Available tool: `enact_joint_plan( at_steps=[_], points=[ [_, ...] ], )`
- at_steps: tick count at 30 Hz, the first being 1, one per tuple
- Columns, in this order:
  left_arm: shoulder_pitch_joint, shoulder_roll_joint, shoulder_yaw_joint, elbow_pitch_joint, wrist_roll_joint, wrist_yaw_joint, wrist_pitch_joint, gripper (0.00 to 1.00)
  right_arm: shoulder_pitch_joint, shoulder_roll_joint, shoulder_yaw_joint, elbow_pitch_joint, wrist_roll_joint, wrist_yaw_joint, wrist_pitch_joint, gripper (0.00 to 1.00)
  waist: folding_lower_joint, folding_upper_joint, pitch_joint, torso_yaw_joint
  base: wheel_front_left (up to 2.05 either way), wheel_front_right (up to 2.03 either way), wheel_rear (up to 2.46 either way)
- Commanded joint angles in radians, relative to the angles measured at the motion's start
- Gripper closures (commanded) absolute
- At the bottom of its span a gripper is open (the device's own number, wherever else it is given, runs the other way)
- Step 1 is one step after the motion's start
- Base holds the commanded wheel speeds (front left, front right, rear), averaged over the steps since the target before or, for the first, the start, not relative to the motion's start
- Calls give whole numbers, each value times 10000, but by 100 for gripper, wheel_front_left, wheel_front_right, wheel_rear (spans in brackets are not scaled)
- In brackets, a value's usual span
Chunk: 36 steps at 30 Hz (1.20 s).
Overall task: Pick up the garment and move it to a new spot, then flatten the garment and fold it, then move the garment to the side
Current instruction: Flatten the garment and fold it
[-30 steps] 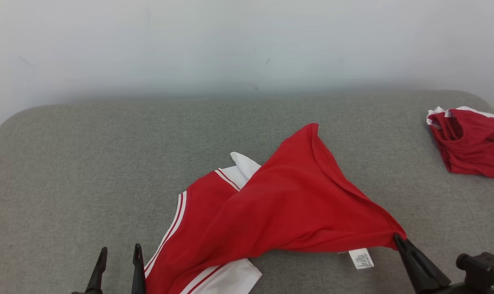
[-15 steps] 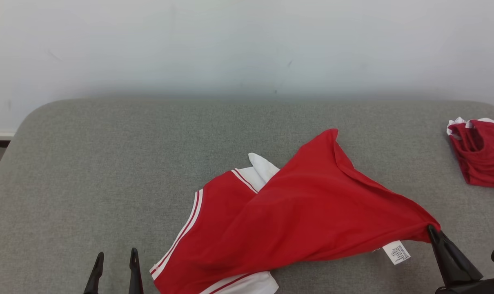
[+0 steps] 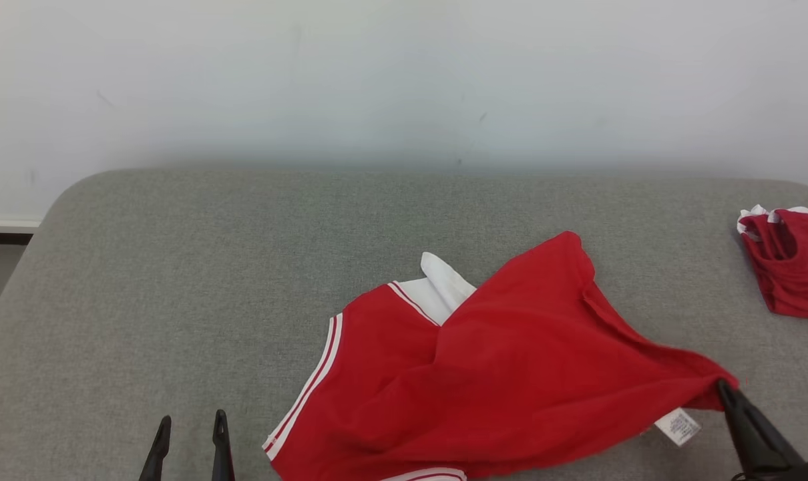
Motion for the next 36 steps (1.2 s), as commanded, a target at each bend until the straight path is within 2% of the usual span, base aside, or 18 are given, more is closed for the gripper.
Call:
enact_joint_plan(
  at_steps=[1, 8, 14, 19, 20, 21, 22, 28, 36],
  points=[
    [33, -11, -6, 1, 50, 9, -30, 0, -42, -1, 139, 98, 93, -27, 83, 100, 1, 0, 39, 71, 0, 0, 0],
    [-183, -12, -104, 6, 70, -11, -31, 0, -1064, -399, 829, 1120, 163, -27, 212, 100, 1, 0, 283, 216, 0, 0, 0],
    [-495, -12, -408, 137, 77, -30, -31, 0, -2588, -948, 1382, 3482, 235, -27, -10, 100, 1, 0, 470, 538, 0, 0, 0],
    [-643, -11, -623, 274, 56, -63, -30, 0, -3219, -1312, 1692, 5367, 474, -27, -328, 100, 1, 0, 433, 766, 0, 0, 0],
    [-626, -11, -634, 287, 59, -63, -30, 0, -3288, -1354, 1735, 5625, 554, -27, -486, 90, 1, 0, 405, 770, 0, 0, 0],
    [-586, -11, -646, 297, 60, -53, -31, 0, -3340, -1403, 1831, 5795, 623, -27, -680, 10, 1, 0, 367, 762, 0, 0, 0],
    [-517, -9, -630, 309, 63, -37, -31, 0, -3358, -1412, 1921, 5967, 756, -27, -824, 0, 1, 0, 315, 730, 0, 0, 0],
    [-203, -9, -502, 371, 124, -76, -30, 0, -3122, -1670, 2401, 6065, 856, -27, -1782, 0, 1, 0, 6, 292, 0, 0, 0],
    [-23, -11, -222, 221, 264, -167, -30, 0, -2447, -1619, 2270, 5112, 678, -27, -2883, 0, 1, 0, -138, -331, 0, 0, 0]
  ],
)
